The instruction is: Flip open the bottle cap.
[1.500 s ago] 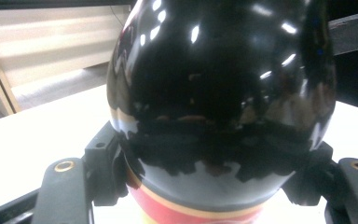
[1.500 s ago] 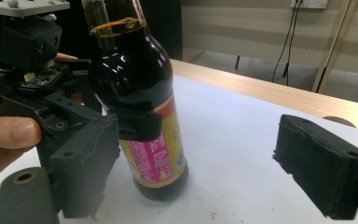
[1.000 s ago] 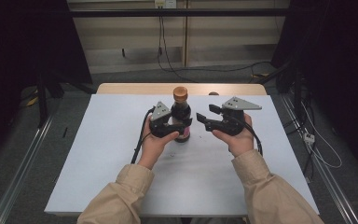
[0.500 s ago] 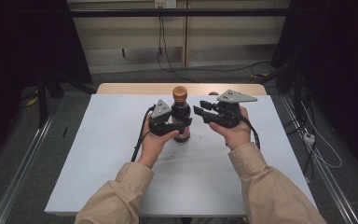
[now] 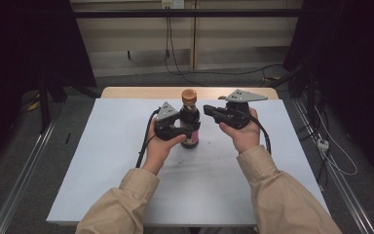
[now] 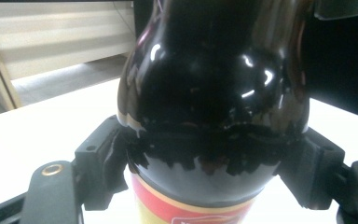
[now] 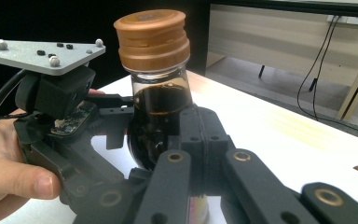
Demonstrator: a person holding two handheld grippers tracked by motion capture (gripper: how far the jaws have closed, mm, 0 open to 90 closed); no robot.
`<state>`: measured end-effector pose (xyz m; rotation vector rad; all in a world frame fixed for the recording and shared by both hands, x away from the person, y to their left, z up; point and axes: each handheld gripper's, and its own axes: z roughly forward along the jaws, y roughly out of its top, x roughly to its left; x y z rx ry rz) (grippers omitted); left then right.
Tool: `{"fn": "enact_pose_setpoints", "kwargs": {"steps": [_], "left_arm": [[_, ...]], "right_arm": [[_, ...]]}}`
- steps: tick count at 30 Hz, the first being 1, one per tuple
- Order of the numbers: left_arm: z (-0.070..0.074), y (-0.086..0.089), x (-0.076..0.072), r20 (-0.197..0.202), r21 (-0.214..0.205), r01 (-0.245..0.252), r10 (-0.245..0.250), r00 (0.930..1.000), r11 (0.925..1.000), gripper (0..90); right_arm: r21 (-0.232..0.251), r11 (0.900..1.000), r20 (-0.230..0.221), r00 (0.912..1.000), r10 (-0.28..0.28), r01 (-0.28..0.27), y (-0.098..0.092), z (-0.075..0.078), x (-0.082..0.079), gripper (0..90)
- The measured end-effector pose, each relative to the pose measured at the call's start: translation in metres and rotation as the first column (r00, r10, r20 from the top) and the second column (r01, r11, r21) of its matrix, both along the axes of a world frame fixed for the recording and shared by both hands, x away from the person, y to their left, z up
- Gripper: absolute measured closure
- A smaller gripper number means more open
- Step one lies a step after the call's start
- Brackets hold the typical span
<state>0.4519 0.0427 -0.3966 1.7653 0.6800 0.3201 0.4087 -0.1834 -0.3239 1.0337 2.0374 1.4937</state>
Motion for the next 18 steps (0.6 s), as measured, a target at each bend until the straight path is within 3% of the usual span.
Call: {"fn": "enact_pose_setpoints", "kwargs": {"steps": [5,7,10,13,16,18], "left_arm": [[0.0064,0.0007,0.0013,-0.003,-0.023,0.003,-0.003,1.0,0.9997,16.2],[0.0087,-0.0001,0.0021,-0.009,0.005,0.007,-0.007,0.9999,1.0,12.5],[0.0087,-0.0013,0.0026,-0.022,0.01,0.013,-0.013,0.9997,0.9999,5.9],[0.0083,-0.0024,0.0017,-0.011,0.033,0.0,0.0,0.9999,0.9994,3.5],[0.0082,-0.0054,-0.0007,0.023,0.088,-0.018,0.016,0.9996,0.996,0.5],[0.0084,-0.0067,-0.0017,0.019,0.081,-0.022,0.021,0.9996,0.9964,2.1]], "right_arm": [[-0.008,0.9999,-0.002,1.0,0.01,-0.01,0.0027,0.0034,0.0011,90.0],[-0.009,0.9999,0.002,0.9999,0.012,-0.012,0.0042,0.0044,0.0014,90.0],[-0.007,0.9999,0.004,0.9999,0.012,-0.012,0.0053,0.0063,0.0022,90.0],[-0.013,0.9998,0.002,0.9999,0.017,-0.017,0.0062,0.0081,0.0031,90.0],[-0.025,0.9994,0.006,0.9997,0.025,-0.025,0.0074,0.0099,0.0035,90.0],[-0.021,0.9994,0.003,0.9996,0.026,-0.026,0.0075,0.0102,0.0038,90.0]]}}
